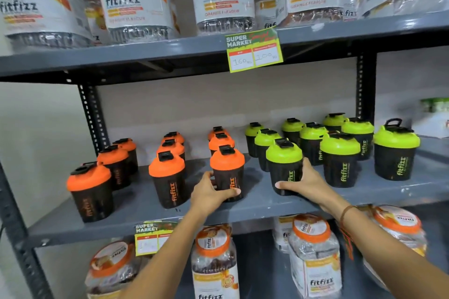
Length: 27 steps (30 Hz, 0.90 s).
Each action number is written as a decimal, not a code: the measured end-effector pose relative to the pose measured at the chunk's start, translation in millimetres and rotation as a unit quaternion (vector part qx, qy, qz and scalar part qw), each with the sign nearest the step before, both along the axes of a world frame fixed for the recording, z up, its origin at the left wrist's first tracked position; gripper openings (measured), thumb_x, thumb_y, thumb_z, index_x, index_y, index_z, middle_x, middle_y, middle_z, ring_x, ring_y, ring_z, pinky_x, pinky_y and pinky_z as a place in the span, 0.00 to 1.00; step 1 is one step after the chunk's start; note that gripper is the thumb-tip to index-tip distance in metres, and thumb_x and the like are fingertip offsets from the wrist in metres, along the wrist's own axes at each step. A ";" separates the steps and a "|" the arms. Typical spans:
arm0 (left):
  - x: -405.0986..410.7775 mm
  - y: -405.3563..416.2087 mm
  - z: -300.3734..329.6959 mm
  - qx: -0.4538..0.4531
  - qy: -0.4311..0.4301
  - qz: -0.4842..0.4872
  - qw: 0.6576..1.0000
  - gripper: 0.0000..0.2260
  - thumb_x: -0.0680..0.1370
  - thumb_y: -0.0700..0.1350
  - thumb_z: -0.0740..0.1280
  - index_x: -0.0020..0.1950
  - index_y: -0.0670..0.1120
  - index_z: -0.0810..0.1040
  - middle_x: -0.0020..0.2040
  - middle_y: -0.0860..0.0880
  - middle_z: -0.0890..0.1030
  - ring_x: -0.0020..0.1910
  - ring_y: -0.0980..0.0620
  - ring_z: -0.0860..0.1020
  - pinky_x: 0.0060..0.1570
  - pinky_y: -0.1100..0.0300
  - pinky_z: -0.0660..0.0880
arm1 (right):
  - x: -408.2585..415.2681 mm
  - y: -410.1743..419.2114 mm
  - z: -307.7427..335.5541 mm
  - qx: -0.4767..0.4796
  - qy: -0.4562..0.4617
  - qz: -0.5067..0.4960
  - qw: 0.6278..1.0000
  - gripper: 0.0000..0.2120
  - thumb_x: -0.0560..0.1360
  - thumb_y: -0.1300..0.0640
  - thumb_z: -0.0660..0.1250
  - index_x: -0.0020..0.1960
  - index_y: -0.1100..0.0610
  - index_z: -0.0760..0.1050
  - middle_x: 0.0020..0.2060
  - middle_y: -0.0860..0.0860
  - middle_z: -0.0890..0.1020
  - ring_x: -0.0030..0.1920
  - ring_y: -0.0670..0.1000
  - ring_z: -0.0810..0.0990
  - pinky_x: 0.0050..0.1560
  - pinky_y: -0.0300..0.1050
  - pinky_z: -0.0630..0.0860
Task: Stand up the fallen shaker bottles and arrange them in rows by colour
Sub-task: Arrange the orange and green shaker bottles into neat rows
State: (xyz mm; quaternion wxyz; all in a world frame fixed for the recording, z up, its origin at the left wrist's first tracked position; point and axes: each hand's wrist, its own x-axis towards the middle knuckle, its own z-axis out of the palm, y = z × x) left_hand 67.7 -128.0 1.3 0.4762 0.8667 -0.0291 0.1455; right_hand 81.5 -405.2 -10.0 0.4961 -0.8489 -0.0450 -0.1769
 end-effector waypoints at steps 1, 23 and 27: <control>1.1 0.0 -0.5 -0.002 -0.003 -0.006 1.000 0.38 0.60 0.58 0.79 0.65 0.49 0.70 0.63 0.50 0.78 0.53 0.54 0.75 0.58 0.53 0.73 | 0.8 -0.4 -0.7 -0.003 -0.003 -0.002 1.000 0.37 0.59 0.44 0.83 0.60 0.50 0.66 0.59 0.49 0.79 0.59 0.52 0.77 0.57 0.51 0.75; -48.5 46.4 19.6 -0.190 -0.309 0.038 0.931 0.23 0.66 0.58 0.77 0.60 0.60 0.78 0.54 0.57 0.83 0.54 0.60 0.81 0.53 0.62 0.78 | -43.4 69.6 20.1 0.023 -0.413 -0.134 0.901 0.35 0.72 0.41 0.71 0.74 0.53 0.66 0.69 0.50 0.70 0.71 0.45 0.66 0.72 0.41 0.63; -59.9 110.1 30.3 -0.230 -0.420 0.119 0.870 0.17 0.74 0.44 0.72 0.62 0.51 0.78 0.57 0.52 0.82 0.58 0.56 0.80 0.60 0.55 0.76 | -63.3 145.2 39.4 0.003 -0.434 -0.024 0.901 0.27 0.73 0.48 0.71 0.69 0.56 0.72 0.64 0.52 0.75 0.68 0.53 0.73 0.69 0.53 0.71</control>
